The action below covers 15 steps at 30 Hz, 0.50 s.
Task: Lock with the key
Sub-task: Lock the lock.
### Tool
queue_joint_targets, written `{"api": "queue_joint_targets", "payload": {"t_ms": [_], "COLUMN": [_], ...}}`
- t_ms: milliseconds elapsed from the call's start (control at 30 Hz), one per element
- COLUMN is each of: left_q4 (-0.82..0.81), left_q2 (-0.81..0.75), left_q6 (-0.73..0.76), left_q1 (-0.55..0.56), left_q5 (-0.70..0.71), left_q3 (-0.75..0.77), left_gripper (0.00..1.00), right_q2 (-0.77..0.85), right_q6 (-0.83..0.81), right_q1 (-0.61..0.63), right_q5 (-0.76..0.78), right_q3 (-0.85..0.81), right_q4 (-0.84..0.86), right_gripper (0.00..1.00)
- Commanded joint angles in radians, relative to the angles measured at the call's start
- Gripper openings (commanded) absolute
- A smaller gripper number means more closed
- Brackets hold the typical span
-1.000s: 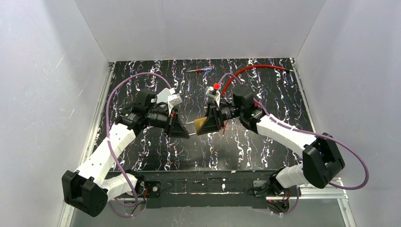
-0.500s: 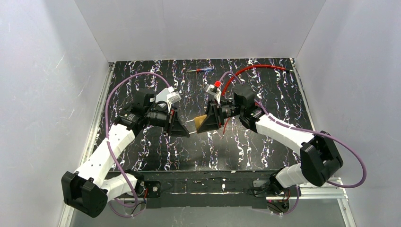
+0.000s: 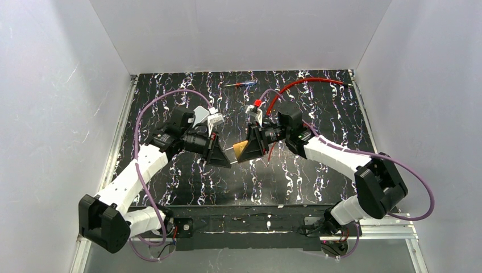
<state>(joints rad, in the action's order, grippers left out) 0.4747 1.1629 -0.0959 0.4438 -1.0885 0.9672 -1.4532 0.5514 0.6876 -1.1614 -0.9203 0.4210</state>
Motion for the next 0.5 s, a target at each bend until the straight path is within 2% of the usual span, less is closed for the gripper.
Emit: {"api": "queue_joint_targets", "payload": {"t_ms": [0, 200, 467], "left_q4": [-0.236, -0.331, -0.348], "left_q2": [0.063, 0.082, 0.1], "left_q6": [-0.055, -0.133, -0.136], "left_q1": [0.058, 0.058, 0.059], "left_q5": [0.055, 0.062, 0.076], "left_q3": [0.082, 0.1, 0.144], "left_gripper": [0.0, 0.0, 0.0], "right_q2": [-0.023, -0.032, -0.04], "right_q6": [0.056, 0.092, 0.11], "right_q1": [0.12, 0.132, 0.154], "right_q5": [0.014, 0.023, 0.026], "right_q3": [-0.037, -0.012, 0.031], "right_q4": [0.17, 0.217, 0.247], "right_gripper": [0.01, 0.01, 0.01]}}
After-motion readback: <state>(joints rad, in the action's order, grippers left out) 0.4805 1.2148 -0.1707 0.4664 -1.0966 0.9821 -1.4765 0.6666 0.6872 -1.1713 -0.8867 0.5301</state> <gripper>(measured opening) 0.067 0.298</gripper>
